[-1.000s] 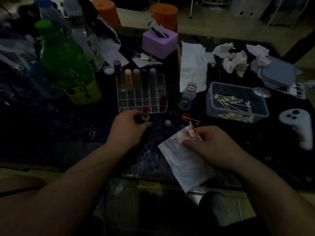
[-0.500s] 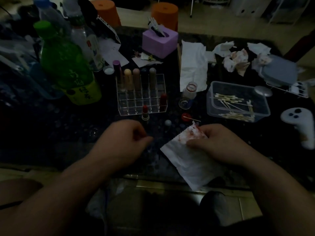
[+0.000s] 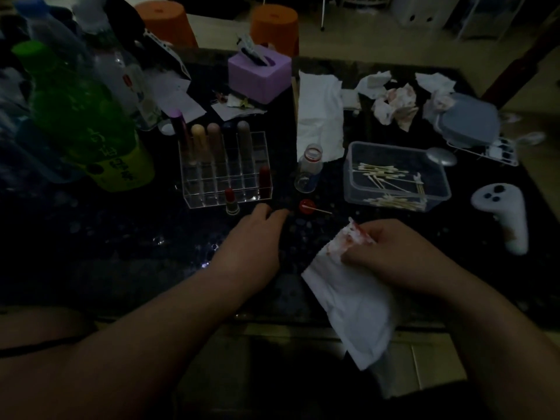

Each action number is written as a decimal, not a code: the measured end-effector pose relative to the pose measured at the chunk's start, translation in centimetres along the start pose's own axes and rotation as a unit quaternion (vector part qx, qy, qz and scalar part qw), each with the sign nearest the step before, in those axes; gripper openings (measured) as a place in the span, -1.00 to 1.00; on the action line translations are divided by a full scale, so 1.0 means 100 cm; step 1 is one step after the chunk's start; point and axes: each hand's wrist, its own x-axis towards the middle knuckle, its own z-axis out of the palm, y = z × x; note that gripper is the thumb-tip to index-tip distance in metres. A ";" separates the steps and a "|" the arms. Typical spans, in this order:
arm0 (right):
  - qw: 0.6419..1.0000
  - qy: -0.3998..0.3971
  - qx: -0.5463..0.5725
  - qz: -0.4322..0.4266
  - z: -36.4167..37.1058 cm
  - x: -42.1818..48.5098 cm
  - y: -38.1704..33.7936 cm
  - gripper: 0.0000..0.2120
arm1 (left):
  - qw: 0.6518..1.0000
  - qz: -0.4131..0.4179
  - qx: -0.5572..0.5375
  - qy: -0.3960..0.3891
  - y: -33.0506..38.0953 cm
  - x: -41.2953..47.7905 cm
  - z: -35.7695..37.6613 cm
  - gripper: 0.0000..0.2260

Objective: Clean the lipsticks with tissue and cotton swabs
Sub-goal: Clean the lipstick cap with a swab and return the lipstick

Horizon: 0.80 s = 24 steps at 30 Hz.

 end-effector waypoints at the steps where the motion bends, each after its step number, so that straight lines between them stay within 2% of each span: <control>1: 1.000 -0.001 0.006 -0.001 -0.001 0.000 0.001 -0.71 | 1.000 -0.007 0.005 0.006 0.001 0.001 -0.001 -0.58; 3: 1.000 -0.004 0.024 -0.005 -0.004 0.001 0.004 -0.67 | 0.999 -0.025 -0.013 0.030 0.007 0.001 -0.004 -0.71; 5: 0.999 -0.005 0.043 -0.016 -0.005 0.001 0.005 -0.60 | 0.986 -0.080 -0.132 0.057 0.015 -0.002 -0.013 -0.73; 6: 0.998 -0.001 0.052 -0.023 -0.006 0.000 0.004 -0.59 | 0.962 -0.112 -0.242 0.061 0.020 -0.005 -0.019 -0.72; 8: 0.997 0.006 0.072 -0.036 -0.007 -0.001 0.001 -0.69 | 0.871 -0.131 -0.470 0.052 0.030 -0.011 -0.034 -0.82; 10: 0.993 0.011 0.108 -0.045 -0.006 -0.002 -0.003 -0.89 | 0.797 -0.122 -0.589 0.050 0.033 -0.016 -0.043 -0.74; 12: 0.988 0.005 0.147 -0.055 -0.004 -0.004 -0.009 -0.89 | 0.757 -0.132 -0.640 0.027 0.032 -0.018 -0.045 -0.63; 16: 0.974 -0.009 0.215 -0.064 0.004 -0.011 -0.027 -0.90 | 0.705 -0.168 -0.687 -0.063 0.030 -0.024 -0.041 -0.56; 18: 0.969 -0.012 0.238 -0.068 0.007 -0.014 -0.033 -0.87 | 0.665 -0.186 -0.719 -0.074 0.029 -0.027 -0.039 -0.53; 21: 0.959 0.000 0.271 -0.076 0.011 -0.018 -0.039 -0.88 | 0.583 -0.209 -0.782 -0.077 0.026 -0.034 -0.042 -0.52; 24: 0.950 0.029 0.303 -0.075 0.018 -0.018 -0.042 -0.86 | 0.554 -0.209 -0.801 -0.090 0.023 -0.039 -0.047 -0.45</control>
